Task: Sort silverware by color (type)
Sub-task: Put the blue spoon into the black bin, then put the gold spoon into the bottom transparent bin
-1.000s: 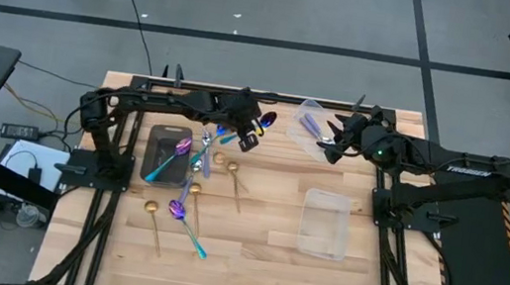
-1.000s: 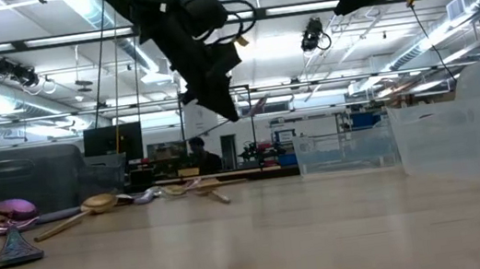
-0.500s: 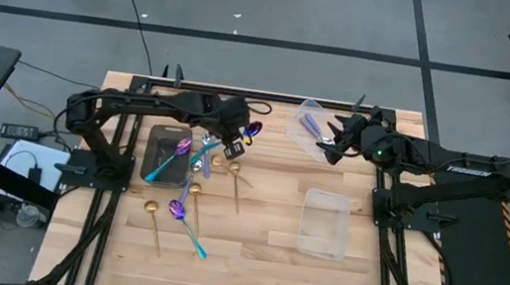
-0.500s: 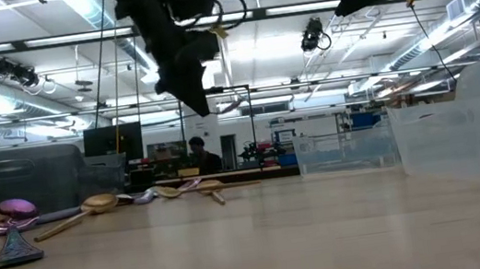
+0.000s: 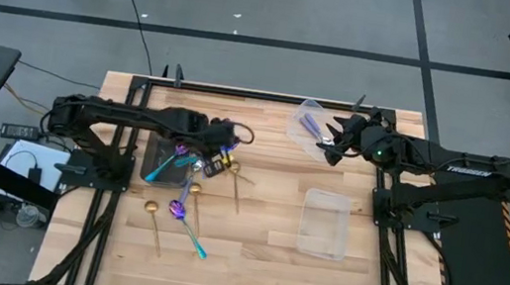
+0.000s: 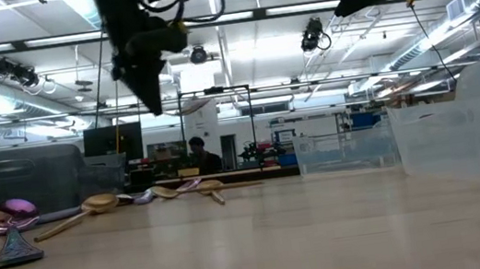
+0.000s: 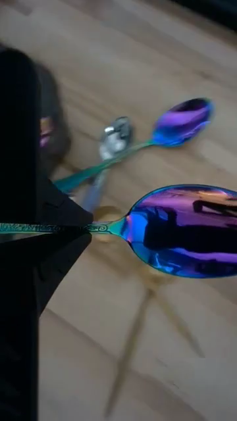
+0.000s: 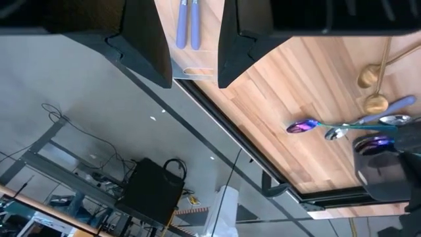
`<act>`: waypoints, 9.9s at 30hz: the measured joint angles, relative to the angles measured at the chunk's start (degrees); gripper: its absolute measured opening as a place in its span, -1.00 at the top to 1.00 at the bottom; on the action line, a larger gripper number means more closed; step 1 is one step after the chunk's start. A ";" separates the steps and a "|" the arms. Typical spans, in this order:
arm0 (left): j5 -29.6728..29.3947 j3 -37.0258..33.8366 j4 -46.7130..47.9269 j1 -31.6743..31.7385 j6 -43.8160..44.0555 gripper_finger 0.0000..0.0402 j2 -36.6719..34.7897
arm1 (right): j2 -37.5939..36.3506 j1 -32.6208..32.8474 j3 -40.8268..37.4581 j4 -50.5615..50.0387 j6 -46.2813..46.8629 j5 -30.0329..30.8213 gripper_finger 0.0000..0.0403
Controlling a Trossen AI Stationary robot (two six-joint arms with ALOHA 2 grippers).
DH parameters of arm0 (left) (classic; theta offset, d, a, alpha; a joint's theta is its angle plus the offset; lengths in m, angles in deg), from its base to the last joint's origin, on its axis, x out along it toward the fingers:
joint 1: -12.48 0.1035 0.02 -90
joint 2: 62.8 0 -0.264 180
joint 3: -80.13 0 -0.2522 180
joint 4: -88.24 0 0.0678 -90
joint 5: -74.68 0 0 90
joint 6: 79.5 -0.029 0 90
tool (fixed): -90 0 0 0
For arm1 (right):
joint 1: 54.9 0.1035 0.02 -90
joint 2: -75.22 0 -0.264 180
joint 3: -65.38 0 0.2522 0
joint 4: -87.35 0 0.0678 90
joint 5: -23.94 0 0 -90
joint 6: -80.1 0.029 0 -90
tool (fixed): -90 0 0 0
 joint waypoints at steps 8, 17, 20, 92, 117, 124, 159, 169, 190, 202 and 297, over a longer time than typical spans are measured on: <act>-2.82 -8.34 2.66 -2.53 8.75 0.90 -7.40 | 0.04 0.00 0.00 0.13 0.00 -0.92 0.34; -4.15 -14.65 11.18 -1.82 18.27 0.90 -16.81 | 0.04 0.00 0.00 0.80 0.02 -0.93 0.34; -0.06 -16.22 15.00 0.57 19.85 0.90 -17.60 | 0.06 0.00 0.00 1.01 0.00 -0.94 0.34; 21.41 0.53 14.74 -14.94 23.69 0.29 -0.71 | 0.07 0.00 0.00 1.48 -0.44 -1.97 0.34; 21.32 -18.99 -2.36 -41.19 77.53 0.29 -0.69 | 0.04 0.00 0.00 13.96 -12.76 -6.96 0.34; 21.08 -23.36 -8.75 -42.68 82.75 0.29 -0.71 | 0.04 0.00 0.00 13.96 -14.14 -7.00 0.34; 22.31 -28.87 -13.53 -42.09 76.70 0.89 -1.50 | 0.04 -0.11 0.00 14.34 -14.04 -9.67 0.34; 22.28 -24.13 -12.43 -39.20 70.90 0.91 -3.25 | 0.04 -0.11 0.00 14.08 -13.99 -9.65 0.34; 10.46 -14.86 -8.34 -33.38 54.17 0.90 -3.37 | 1.24 -0.11 0.00 12.68 -10.83 -11.45 0.34; 6.19 -14.86 -17.30 -28.08 34.85 0.90 -3.42 | 6.12 -0.11 -0.02 9.31 -4.80 -18.53 0.34; 5.93 -14.84 -95.18 -14.14 -59.62 0.90 -3.40 | 19.28 16.41 0.04 42.54 -27.57 -12.71 0.26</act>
